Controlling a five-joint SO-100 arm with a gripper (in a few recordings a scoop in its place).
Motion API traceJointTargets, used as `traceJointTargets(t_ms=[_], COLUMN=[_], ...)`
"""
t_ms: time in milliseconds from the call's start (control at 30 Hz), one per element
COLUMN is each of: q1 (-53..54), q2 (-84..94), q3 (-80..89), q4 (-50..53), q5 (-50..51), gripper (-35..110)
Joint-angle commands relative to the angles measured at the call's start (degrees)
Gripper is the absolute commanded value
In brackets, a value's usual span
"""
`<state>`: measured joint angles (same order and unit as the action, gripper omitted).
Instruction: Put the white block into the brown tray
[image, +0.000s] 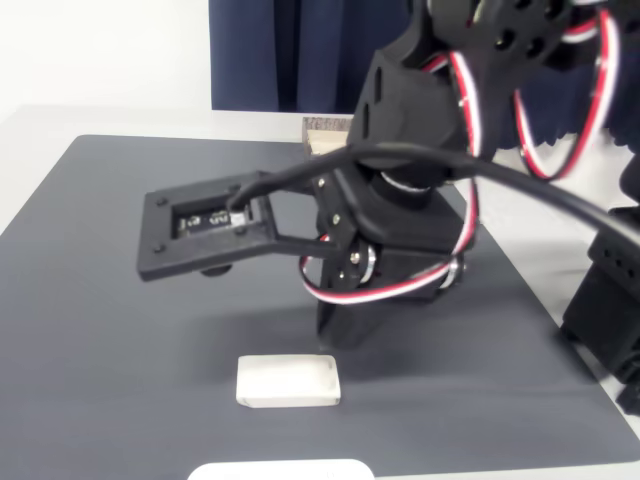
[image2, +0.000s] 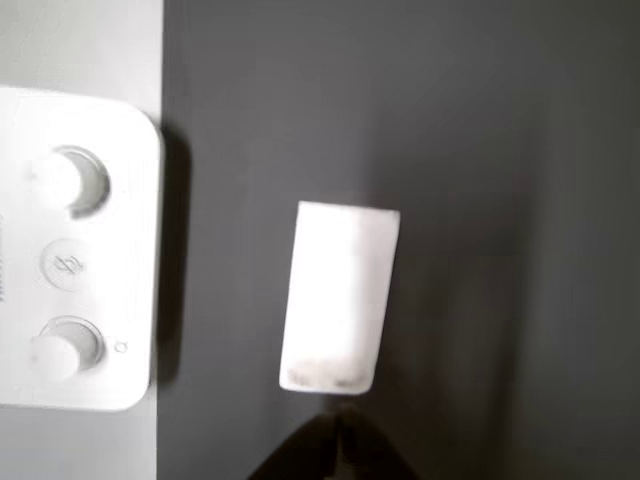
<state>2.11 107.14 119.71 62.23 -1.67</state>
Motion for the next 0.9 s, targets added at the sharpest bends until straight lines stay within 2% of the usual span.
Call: traceJointTargets(t_ms=[0,867], q1=[0.3,0.7], q2=[-0.1,-5.9], q3=[-1.8,-9.1], q4=[0.2,2.4], q5=[0.0,-1.1], gripper=[0,0])
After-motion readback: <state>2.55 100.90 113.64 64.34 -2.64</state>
